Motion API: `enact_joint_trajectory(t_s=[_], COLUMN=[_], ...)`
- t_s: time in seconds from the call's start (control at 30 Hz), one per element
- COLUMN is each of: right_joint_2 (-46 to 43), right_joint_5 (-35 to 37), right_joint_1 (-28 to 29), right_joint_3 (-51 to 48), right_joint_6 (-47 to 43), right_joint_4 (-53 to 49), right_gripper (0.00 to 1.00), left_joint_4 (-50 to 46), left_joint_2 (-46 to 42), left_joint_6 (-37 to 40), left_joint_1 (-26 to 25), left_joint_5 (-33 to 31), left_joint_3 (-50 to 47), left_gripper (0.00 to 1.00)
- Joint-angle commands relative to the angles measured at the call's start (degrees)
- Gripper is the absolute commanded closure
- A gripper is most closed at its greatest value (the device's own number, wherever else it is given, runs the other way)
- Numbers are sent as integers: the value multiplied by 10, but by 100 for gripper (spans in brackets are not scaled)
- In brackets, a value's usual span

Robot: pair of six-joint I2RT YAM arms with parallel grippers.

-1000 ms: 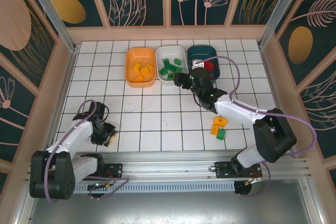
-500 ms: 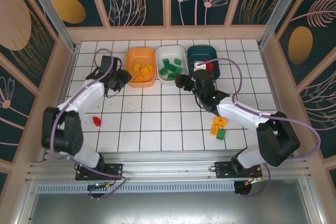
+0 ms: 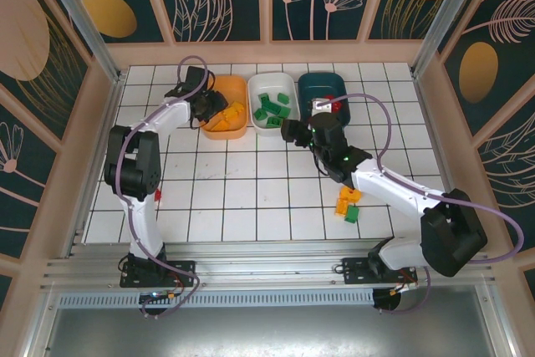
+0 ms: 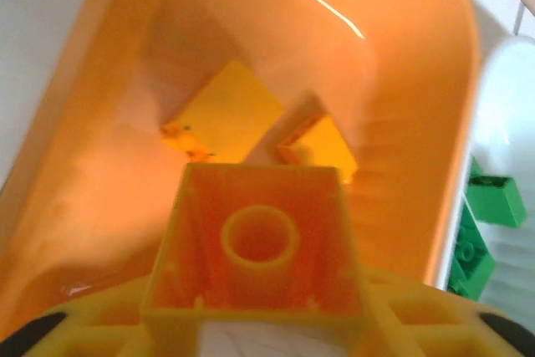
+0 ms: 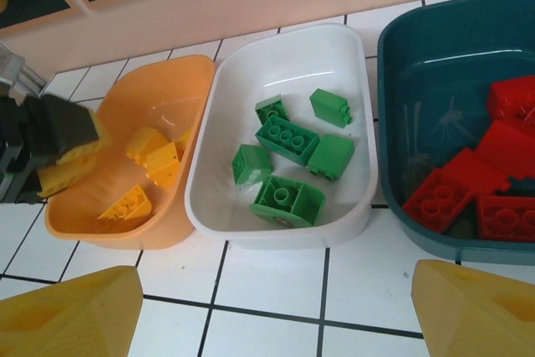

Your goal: Sort the legos into containers by color

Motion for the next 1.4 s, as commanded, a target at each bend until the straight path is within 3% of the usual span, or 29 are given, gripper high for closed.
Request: enact_joint_trajectory(t_s=[0.0, 0.07, 0.13, 0.37, 0.57, 0.7, 0.83, 1.37], right_joint_2=[-13, -14, -14, -13, -11, -6, -6, -12], right_joint_5=[14, 14, 14, 20, 6, -7, -16, -11], right_joint_1=[6, 8, 10, 28, 38, 39, 37, 37], right_joint_3=[-6, -4, -3, -14, -33, -33, -40, -37], right_joint_6=[-11, -13, -15, -15, -17, -19, -17, -18], right_joint_4=[-15, -15, -12, 11, 36, 45, 55, 53], right_gripper=[15, 14, 14, 14, 14, 14, 14, 14], left_joint_4=[-12, -16, -16, -8, -62, -110, -93, 21], left_joint_2=[-2, -13, -36, -226, -412, -485, -488, -406], left_joint_6=[26, 33, 40, 18, -19, -24, -18, 44], left_joint_1=[-5, -5, -5, 5, 126, 204, 272, 272], left_joint_5=[5, 1, -8, -95, -100, -113, -47, -8], left_joint_3=[21, 20, 5, -158, -362, -437, -490, -567], left_gripper=[33, 19, 12, 2, 2, 2, 2, 20])
